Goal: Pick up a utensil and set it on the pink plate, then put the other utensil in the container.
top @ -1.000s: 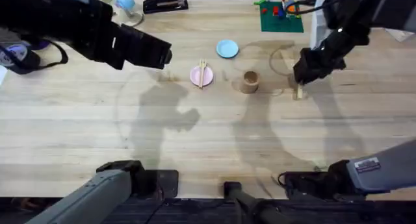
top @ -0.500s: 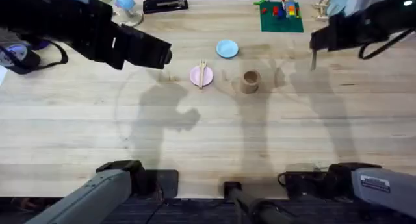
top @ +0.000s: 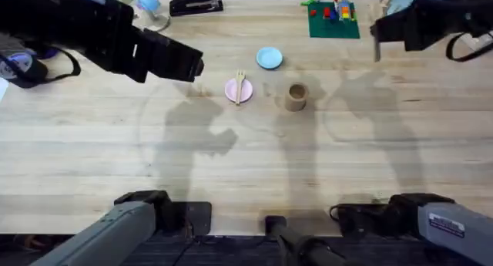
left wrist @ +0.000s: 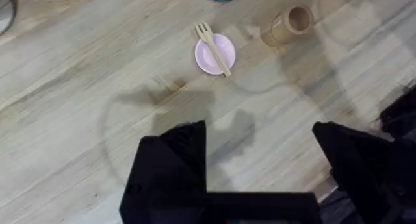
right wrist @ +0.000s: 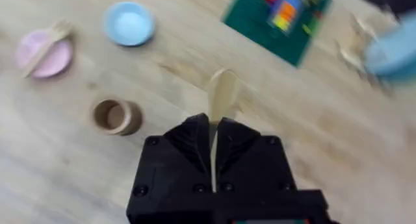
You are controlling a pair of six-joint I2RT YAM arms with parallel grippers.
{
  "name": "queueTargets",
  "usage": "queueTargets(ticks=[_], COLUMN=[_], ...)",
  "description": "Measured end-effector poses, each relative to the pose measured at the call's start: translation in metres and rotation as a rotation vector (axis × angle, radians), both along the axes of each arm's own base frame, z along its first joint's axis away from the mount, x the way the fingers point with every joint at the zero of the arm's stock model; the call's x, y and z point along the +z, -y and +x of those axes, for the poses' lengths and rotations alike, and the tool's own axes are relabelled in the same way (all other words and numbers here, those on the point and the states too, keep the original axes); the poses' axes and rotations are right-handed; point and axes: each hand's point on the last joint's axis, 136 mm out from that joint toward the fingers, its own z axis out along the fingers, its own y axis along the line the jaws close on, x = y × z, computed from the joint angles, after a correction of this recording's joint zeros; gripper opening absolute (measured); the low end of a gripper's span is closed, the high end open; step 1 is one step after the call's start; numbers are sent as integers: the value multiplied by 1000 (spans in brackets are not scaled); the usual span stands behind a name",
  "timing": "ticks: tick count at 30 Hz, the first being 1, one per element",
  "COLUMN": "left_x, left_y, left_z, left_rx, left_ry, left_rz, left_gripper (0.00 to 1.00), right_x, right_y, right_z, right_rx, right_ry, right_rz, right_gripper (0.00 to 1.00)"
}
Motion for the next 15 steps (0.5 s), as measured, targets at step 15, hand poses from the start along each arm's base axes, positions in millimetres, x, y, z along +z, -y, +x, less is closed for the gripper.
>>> queueTargets(ticks=[15], left_x=[0], left_y=[0], left_z=[0], left_rx=[0], left_ry=[0], left_rz=[0], left_gripper=[993], right_x=[40], right_y=[-82], right_z=[-35], right_rx=[674], right_ry=[239], right_rz=[195], right_gripper=[31])
